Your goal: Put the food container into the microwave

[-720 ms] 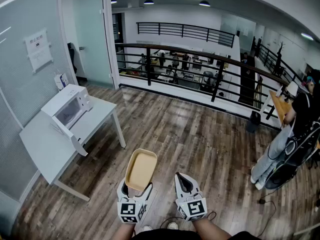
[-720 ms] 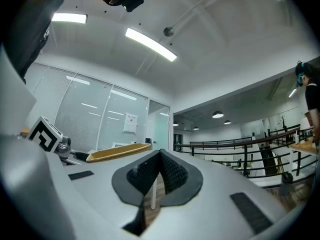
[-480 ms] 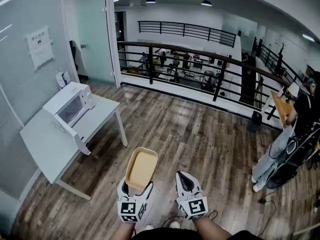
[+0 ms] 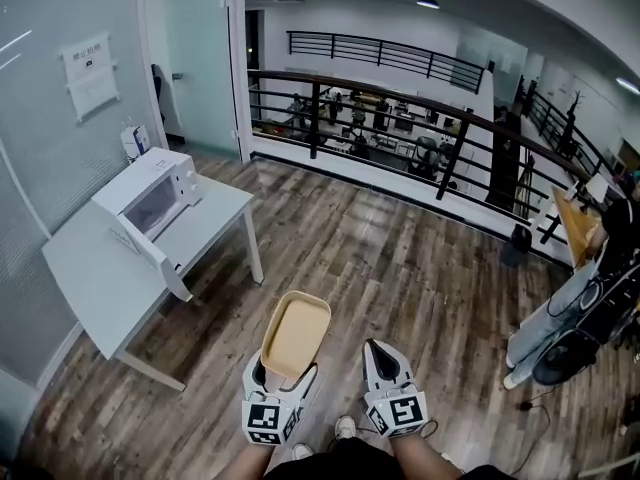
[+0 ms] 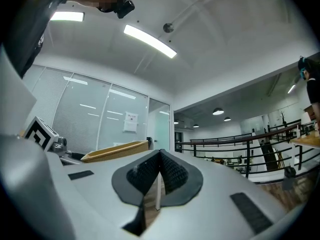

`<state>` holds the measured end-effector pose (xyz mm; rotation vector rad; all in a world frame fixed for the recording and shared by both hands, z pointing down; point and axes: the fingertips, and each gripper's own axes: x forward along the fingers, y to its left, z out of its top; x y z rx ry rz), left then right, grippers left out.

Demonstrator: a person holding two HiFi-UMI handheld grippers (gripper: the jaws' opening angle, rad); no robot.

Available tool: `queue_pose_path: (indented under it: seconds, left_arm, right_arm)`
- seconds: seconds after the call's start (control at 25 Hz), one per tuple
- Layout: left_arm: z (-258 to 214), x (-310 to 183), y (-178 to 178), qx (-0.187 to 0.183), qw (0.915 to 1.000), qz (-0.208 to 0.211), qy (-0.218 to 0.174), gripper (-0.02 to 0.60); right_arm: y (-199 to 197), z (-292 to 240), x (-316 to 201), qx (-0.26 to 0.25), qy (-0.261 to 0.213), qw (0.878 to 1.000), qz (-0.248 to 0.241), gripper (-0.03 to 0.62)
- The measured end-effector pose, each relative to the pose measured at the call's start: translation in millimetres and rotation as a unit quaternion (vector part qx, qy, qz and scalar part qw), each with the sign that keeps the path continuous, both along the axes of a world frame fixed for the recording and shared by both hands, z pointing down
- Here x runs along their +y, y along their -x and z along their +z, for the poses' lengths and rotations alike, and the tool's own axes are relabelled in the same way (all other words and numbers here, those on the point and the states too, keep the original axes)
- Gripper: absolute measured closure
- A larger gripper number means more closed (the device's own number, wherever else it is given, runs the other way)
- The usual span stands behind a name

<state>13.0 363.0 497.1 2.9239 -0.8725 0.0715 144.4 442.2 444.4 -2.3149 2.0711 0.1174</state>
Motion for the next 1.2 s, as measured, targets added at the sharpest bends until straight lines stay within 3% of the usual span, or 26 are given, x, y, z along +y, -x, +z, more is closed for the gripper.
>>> queue_pose_path:
  seconds: [0.36, 0.96, 1.2]
  left_arm:
    - [3, -43, -29, -0.005, 0.9997, -0.021, -0.006, 0.109]
    - [-4, -118, -103, -0.009, 0.9975, -0.070, -0.004, 0.109]
    - [-3, -140, -112, -0.014, 0.9950, -0.099, 0.000, 0.109]
  right_arm:
    - [-19, 4, -54, -0.014, -0.006, 0.999, -0.045, 0.595]
    - [-100, -4, -146, -0.023, -0.010, 0.994, -0.106, 0.595]
    - [-119, -3, -171, -0.028, -0.009, 0.992, -0.126, 0.595]
